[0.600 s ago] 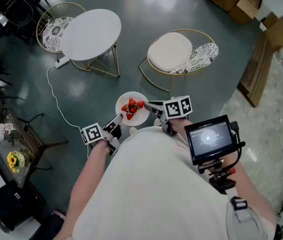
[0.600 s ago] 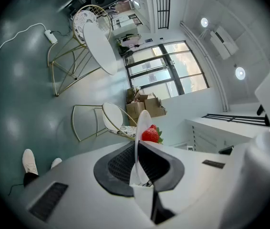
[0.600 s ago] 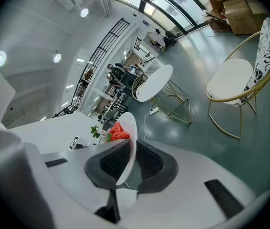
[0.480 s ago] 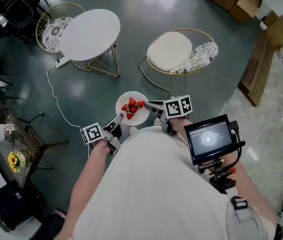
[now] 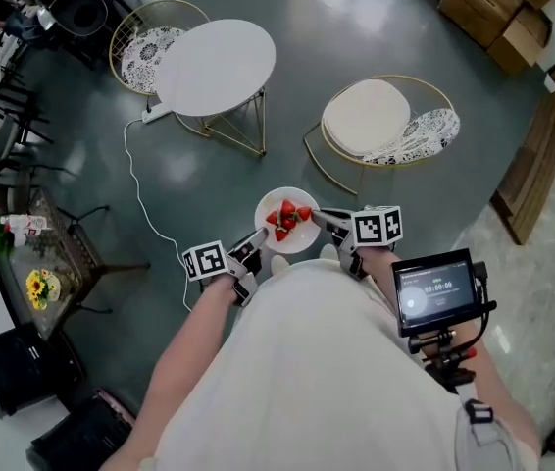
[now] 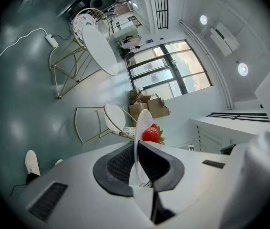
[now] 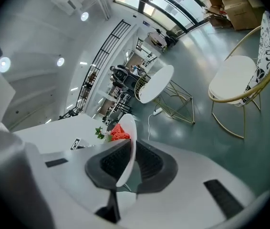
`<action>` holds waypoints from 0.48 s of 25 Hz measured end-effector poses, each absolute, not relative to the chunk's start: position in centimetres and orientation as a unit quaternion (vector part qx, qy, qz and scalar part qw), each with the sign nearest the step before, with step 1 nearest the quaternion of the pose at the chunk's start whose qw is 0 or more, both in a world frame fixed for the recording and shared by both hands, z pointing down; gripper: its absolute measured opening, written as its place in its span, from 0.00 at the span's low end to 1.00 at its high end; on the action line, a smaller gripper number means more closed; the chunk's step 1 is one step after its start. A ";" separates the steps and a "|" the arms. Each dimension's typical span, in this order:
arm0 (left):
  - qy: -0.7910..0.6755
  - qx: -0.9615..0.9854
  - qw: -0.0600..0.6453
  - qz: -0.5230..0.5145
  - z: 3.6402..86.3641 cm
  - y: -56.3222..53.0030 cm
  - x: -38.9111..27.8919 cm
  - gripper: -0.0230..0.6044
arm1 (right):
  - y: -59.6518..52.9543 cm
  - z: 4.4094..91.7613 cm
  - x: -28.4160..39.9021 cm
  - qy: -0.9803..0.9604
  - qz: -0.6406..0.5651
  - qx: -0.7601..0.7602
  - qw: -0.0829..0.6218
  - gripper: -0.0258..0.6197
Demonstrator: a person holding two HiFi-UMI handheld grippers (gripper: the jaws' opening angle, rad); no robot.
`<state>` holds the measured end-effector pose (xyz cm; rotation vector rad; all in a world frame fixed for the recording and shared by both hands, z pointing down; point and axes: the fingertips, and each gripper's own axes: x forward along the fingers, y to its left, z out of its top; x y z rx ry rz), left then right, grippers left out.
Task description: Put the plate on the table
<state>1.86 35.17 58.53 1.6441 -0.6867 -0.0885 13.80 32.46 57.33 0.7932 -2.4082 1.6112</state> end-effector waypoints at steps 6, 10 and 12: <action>-0.320 0.716 0.619 -0.039 58.6 35.4 1.7 0.06 | 32.6 58.0 13.8 -0.786 0.557 0.261 0.060 0.10; -0.319 0.710 0.626 -0.043 58.5 35.8 1.4 0.06 | 32.9 58.0 13.5 -0.787 0.558 0.256 0.064 0.10; -0.319 0.710 0.626 -0.044 58.5 35.9 1.2 0.06 | 33.0 58.0 13.2 -0.788 0.555 0.255 0.069 0.10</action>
